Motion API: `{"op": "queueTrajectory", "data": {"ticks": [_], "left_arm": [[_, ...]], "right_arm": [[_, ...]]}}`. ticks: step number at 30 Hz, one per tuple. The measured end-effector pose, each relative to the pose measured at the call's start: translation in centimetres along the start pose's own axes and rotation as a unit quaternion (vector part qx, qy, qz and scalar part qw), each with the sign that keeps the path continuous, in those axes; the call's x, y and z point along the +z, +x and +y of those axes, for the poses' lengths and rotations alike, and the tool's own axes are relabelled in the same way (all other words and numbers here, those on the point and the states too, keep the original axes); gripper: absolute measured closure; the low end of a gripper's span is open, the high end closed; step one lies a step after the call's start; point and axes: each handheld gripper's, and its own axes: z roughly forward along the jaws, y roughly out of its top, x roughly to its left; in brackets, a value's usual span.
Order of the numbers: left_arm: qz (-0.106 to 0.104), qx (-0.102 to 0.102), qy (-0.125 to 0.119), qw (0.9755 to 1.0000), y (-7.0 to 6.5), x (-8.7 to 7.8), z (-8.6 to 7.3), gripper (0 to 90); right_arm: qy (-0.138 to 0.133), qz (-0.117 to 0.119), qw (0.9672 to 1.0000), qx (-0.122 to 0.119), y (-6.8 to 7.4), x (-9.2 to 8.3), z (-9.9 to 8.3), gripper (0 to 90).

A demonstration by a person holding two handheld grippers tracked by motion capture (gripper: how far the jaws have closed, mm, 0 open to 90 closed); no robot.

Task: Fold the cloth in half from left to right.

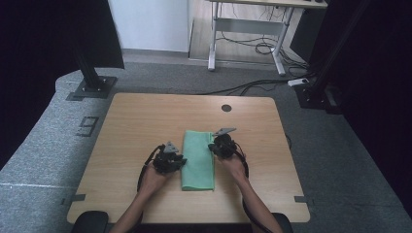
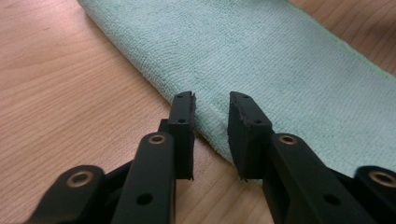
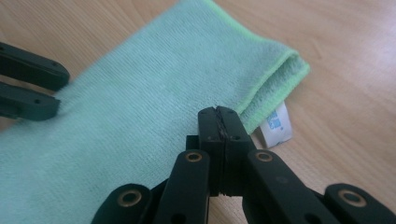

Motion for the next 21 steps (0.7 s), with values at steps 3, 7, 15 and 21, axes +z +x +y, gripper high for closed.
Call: {"op": "queueTrajectory", "data": {"ticks": [3,7,15,21], "left_arm": [[0.002,-0.001,-0.009,1.0,0.0,-0.2,0.2,68.7],[0.013,0.013,0.007,0.9998,-0.3,0.4,0.1,56.9],[0.014,0.013,0.011,0.9998,-0.3,0.6,0.1,55.3],[0.014,0.013,0.006,0.9998,-0.5,0.7,0.1,54.1]], "right_arm": [[-0.008,-0.003,0.9999,-0.005,0.1,-0.8,0.3,88.8],[0.005,-0.011,0.9999,-0.005,-0.2,-0.7,0.0,88.7],[0.012,-0.013,0.9995,0.028,-1.8,0.2,-0.8,73.5],[0.015,-0.028,0.9989,0.035,-2.2,1.3,0.3,63.0]]}}
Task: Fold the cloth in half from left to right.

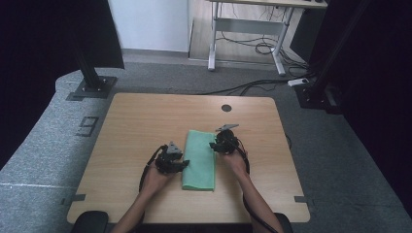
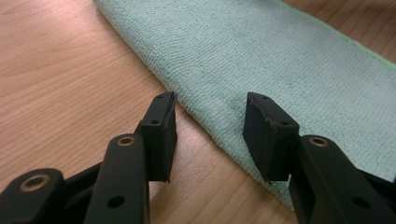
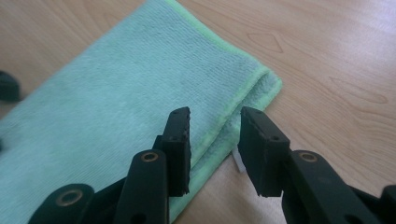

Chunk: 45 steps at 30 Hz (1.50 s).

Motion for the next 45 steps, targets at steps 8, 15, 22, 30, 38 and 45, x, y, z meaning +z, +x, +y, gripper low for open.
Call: {"op": "queueTrajectory", "data": {"ticks": [8,15,22,30,38,45], "left_arm": [[-0.004,-0.001,-0.002,1.0,0.0,0.0,0.0,55.8],[-0.004,0.0,-0.004,1.0,-0.2,0.1,0.0,53.1],[0.001,-0.001,-0.002,1.0,-0.2,0.1,0.0,49.3],[-0.001,-0.004,-0.003,1.0,-0.2,0.2,-0.1,49.4],[0.003,-0.002,-0.002,1.0,-0.3,0.1,0.0,46.0],[0.006,-0.001,0.002,1.0,-0.4,0.3,-0.1,40.6]], "right_arm": [[-0.003,0.012,0.9998,-0.017,0.2,0.3,0.3,89.1],[-0.024,0.009,0.9991,-0.033,0.7,-1.3,1.3,89.2],[0.0,0.017,0.9998,-0.006,-0.2,0.2,0.6,73.8],[0.009,0.011,0.9998,-0.016,0.0,1.3,0.6,87.4],[-0.021,0.006,0.9991,-0.035,0.8,-1.0,1.8,88.0],[-0.004,-0.008,0.9994,-0.033,0.2,-1.0,1.0,88.1]]}}
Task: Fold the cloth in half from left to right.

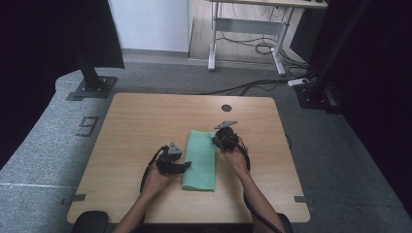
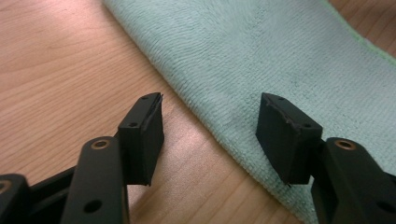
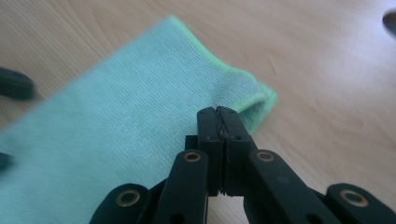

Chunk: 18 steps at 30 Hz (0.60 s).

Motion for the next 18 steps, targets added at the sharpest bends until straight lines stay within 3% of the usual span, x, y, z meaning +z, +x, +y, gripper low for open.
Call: {"op": "queueTrajectory", "data": {"ticks": [5,10,15,18], "left_arm": [[0.001,0.002,0.003,1.0,0.0,0.0,0.1,40.3],[0.004,0.001,0.003,1.0,-0.1,0.1,0.1,39.4],[0.005,0.003,0.005,1.0,-0.1,0.1,0.1,38.9],[0.009,-0.001,0.006,0.9999,-0.1,0.1,0.1,37.1]], "right_arm": [[0.017,0.004,0.9997,0.016,-0.6,1.1,-1.6,88.2],[0.019,0.002,0.9997,0.015,-0.7,1.1,-1.8,86.9],[0.003,-0.02,0.9994,0.027,-1.0,0.9,-1.6,70.3],[0.017,-0.03,0.9991,0.026,-1.4,1.3,-1.5,60.8]]}}
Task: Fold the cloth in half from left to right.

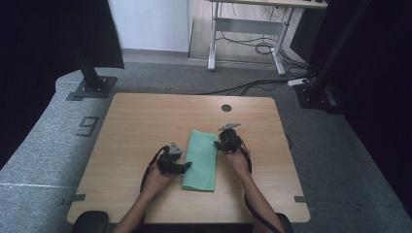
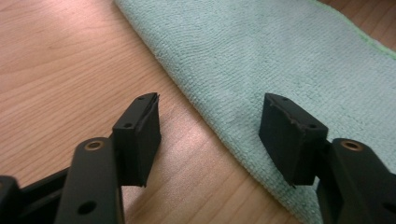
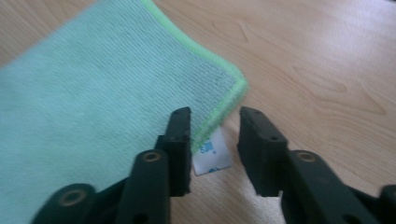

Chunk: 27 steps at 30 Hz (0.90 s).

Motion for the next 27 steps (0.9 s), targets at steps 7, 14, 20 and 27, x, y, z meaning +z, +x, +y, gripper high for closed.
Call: {"op": "queueTrajectory", "data": {"ticks": [7,14,20,27], "left_arm": [[-0.011,0.005,0.002,0.9999,-0.4,-0.9,0.3,25.9],[0.001,0.004,0.01,0.9999,-0.5,-2.2,-0.8,19.3],[0.0,-0.001,0.02,0.9998,-0.6,-2.2,-2.0,18.5],[0.013,-0.001,0.013,0.9998,-0.6,-1.6,-1.8,16.2]], "right_arm": [[-0.016,0.011,0.9997,-0.016,0.8,-1.7,-0.1,39.6],[0.017,0.01,0.9988,-0.046,2.9,-2.5,-2.3,34.3],[0.012,0.008,0.9993,-0.035,2.6,-2.0,-2.7,35.8],[0.011,-0.007,0.9988,-0.047,2.5,-0.9,-1.4,36.7]]}}
